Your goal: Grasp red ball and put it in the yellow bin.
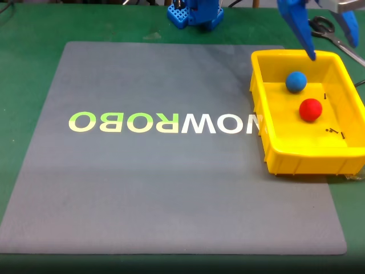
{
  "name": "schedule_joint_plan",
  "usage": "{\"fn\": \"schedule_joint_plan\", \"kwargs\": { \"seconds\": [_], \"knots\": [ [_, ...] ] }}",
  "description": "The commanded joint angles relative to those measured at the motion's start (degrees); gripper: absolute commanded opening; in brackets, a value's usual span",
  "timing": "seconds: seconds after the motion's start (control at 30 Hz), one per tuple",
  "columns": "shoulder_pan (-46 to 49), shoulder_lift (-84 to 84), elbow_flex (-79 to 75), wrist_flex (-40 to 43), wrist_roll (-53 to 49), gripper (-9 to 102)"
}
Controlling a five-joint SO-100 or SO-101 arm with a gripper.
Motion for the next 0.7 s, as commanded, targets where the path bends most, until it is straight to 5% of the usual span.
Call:
{"fn": "schedule_joint_plan", "kwargs": {
  "seconds": [0.0, 0.4, 0.67],
  "knots": [
    [2.0, 14.2, 4.7, 0.1, -1.3, 26],
    [18.9, 66.4, 47.2, 0.1, -14.6, 1],
    [23.7, 86.7, 68.3, 4.1, -17.4, 0]
  ]
}}
